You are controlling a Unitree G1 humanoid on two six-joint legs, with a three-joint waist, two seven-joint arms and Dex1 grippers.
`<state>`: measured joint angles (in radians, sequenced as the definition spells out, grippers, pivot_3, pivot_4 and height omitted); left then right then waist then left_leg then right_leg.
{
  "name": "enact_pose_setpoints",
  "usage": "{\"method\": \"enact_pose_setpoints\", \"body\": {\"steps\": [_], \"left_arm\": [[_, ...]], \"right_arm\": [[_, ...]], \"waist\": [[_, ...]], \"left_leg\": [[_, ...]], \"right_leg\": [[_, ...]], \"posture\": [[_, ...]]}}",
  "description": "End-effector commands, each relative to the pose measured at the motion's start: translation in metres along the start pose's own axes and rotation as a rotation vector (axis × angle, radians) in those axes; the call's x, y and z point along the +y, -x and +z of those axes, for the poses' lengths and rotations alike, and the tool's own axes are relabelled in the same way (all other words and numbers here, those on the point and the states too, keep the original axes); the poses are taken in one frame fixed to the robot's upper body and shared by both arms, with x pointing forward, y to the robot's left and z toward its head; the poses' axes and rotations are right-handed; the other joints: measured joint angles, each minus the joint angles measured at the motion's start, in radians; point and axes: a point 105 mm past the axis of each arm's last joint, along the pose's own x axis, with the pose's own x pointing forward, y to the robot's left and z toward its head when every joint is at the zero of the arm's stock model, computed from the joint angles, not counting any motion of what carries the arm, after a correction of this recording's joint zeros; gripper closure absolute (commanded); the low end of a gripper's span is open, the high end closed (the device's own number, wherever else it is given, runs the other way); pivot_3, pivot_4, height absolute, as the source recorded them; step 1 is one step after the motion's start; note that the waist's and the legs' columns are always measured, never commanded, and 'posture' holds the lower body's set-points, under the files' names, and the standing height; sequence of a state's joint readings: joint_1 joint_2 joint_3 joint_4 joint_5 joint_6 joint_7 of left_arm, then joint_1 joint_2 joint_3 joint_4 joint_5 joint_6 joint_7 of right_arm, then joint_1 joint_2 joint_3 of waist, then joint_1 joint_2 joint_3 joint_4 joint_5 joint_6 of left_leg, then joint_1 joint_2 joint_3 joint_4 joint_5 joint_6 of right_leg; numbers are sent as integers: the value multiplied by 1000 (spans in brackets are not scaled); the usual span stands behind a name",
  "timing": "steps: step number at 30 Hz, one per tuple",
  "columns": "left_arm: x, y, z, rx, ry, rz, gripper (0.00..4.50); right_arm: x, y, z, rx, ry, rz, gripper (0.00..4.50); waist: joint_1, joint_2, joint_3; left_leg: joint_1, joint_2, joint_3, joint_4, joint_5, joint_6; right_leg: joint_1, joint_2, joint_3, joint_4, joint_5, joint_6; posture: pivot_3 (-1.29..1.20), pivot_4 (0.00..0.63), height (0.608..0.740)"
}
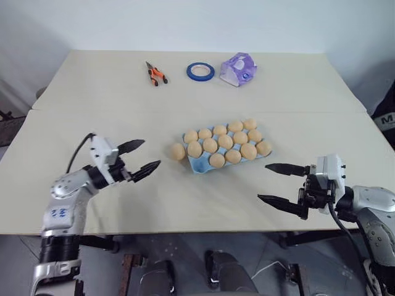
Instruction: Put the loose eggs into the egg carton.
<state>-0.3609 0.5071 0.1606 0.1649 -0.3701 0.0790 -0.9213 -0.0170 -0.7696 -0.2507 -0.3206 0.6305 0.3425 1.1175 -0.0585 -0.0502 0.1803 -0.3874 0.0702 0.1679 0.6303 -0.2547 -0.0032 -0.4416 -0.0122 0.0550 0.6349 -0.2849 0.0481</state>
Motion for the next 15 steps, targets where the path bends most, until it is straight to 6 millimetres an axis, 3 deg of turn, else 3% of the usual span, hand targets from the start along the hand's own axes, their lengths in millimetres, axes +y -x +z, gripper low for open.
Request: {"method": "enact_pose_setpoints", "body": {"steps": [1,15], "left_arm": [[2,-14,-6,8,-40,-31,27],[7,-61,-25,27,-47,-111,27]], "right_arm": [[-1,11,6,-12,36,-35,0],[7,17,0,-29,10,-122,0]], "waist": [[0,0,0],[6,0,0]], "left_leg": [[0,0,0,0,0,0],[-1,0,-1,1,1,3]], "right_leg": [[0,1,0,0,0,0],[-1,2,0,1,0,0]], "posture": [[0,150,740],[0,150,740]]}}
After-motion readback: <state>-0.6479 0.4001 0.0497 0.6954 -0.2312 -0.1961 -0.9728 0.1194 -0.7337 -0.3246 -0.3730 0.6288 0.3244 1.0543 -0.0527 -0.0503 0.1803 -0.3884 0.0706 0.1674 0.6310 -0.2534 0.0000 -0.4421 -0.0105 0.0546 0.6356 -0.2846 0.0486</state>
